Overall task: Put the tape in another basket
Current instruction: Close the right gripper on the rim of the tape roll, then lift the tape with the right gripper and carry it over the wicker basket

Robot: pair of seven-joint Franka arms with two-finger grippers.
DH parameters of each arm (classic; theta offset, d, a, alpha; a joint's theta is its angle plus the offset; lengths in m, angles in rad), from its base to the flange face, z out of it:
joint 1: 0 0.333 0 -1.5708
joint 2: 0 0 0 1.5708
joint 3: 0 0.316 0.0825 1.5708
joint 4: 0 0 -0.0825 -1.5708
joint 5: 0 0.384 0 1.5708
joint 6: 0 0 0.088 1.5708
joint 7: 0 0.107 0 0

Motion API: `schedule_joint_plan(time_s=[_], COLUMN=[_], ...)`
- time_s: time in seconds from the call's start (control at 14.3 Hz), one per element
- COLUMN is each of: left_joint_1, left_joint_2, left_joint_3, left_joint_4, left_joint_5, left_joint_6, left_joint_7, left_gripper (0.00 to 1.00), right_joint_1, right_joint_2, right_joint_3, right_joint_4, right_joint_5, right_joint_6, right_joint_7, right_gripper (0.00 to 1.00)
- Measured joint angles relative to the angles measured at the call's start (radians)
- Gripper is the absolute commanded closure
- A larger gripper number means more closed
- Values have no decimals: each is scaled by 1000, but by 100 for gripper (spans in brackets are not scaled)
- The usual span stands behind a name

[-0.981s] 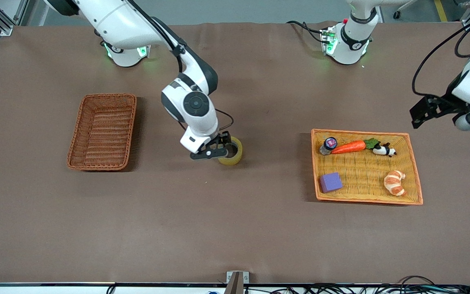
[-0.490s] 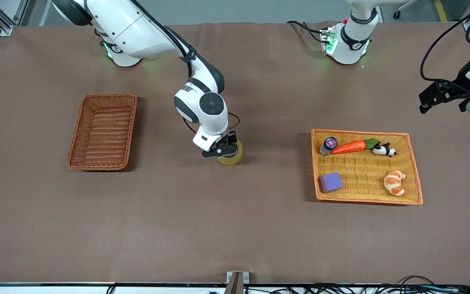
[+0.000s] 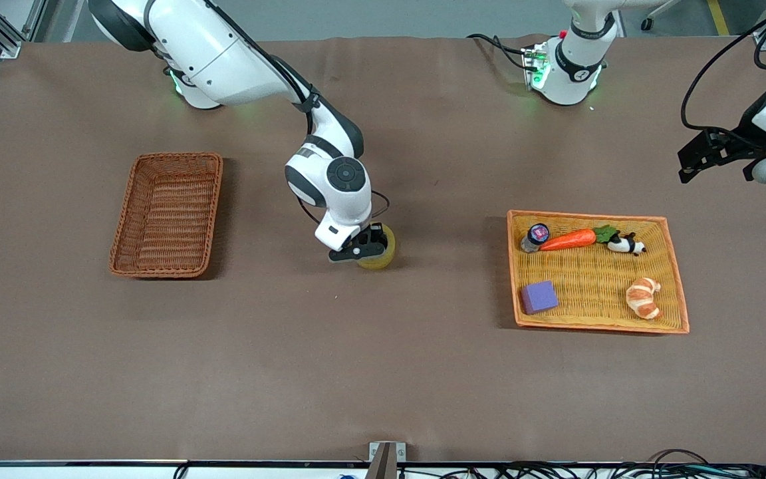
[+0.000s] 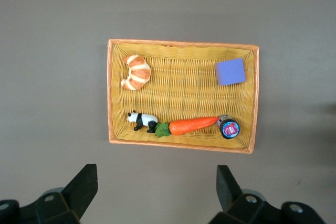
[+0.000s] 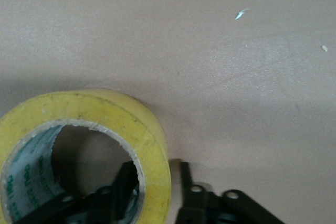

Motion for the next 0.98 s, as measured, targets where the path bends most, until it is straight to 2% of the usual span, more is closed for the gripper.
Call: schedule_joint_plan(time_s=[0.21, 0.35, 0.49, 0.63, 0.7, 0.84, 0.98], left_joint_1=[-2, -3, -3, -3, -3, -2, -1], left_joint_2=[-1, -2, -3, -5, -5, -5, -5], left_joint_3=[-5, -6, -7, -7, -7, -7, -6], left_joint_4=[0, 0, 0, 2, 2, 3, 4], left_joint_5=[0, 0, 0, 0, 0, 0, 0], left_joint_6=[-24, -25, -25, -24, -24, -24, -24], left_joint_7=[0, 0, 0, 0, 0, 0, 0], left_gripper=[0, 0, 0, 0, 0, 0, 0], right_joint_1=[-3, -21, -97, -234, -293, -364, -375], right_joint_2=[0, -19, -97, -228, -297, -418, -519], right_joint_3=[-1, 3, 43, 109, 123, 99, 0], right_joint_4=[22, 51, 79, 89, 89, 65, -27], right_joint_5=[-1, 0, 13, 54, 84, 121, 157], right_joint_6=[-36, -122, -254, -405, -483, -601, -620], right_joint_7=[25, 32, 34, -19, -76, -211, -377], right_gripper=[100, 100, 100, 100, 100, 100, 100])
